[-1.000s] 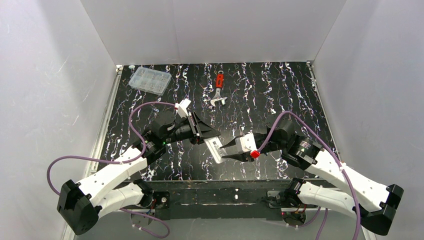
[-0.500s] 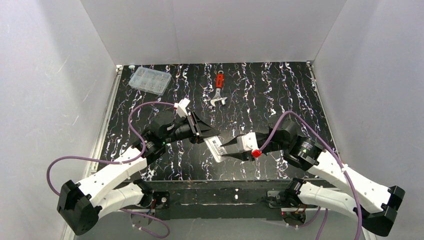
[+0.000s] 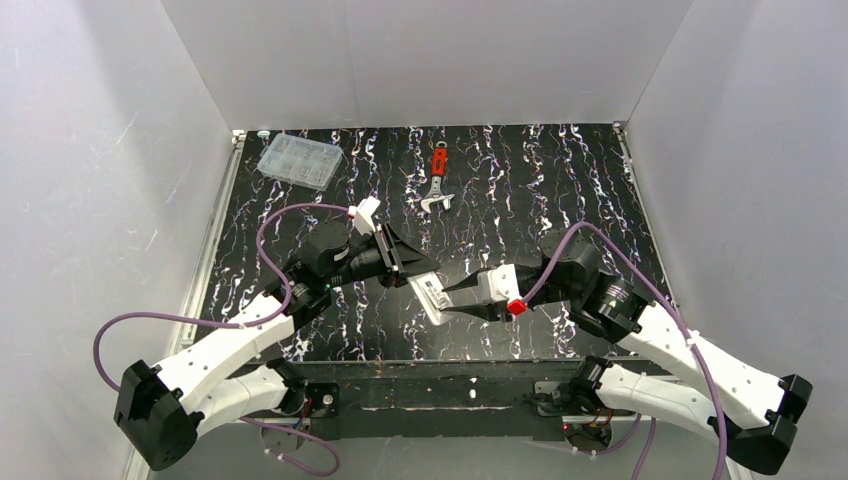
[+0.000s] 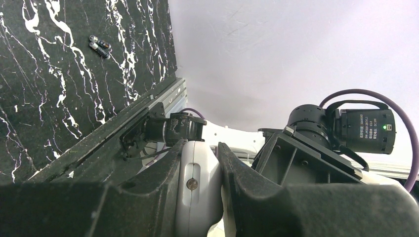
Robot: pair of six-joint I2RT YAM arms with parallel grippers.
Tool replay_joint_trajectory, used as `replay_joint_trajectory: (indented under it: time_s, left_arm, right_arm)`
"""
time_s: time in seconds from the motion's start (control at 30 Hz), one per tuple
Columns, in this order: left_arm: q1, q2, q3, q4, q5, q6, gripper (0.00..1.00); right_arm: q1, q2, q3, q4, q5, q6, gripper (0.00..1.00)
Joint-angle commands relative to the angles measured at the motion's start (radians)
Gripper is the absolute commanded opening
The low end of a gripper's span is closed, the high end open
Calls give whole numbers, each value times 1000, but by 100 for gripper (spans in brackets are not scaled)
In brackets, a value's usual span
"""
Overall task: Load the batteries into the remote control
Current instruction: Remove the battery cover from the remote control.
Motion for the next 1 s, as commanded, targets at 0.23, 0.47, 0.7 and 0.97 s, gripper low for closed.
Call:
replay_joint_trajectory:
  time_s: [0.23, 0.47, 0.7, 0.97]
  left_arm:
    - [-7, -2, 43, 68, 53, 0, 0]
    - [-7, -1, 44, 72, 46, 3, 0]
    - [-5, 26, 54, 100, 51, 2, 0]
    - [4, 26, 51, 106, 45, 3, 0]
  right_arm:
    - [0, -24, -9, 27, -2, 0, 42]
    - [0, -17, -14, 16, -13, -2, 43]
    - [0, -25, -16, 2, -17, -6, 44]
    - [0, -45, -21, -6, -17, 0, 46]
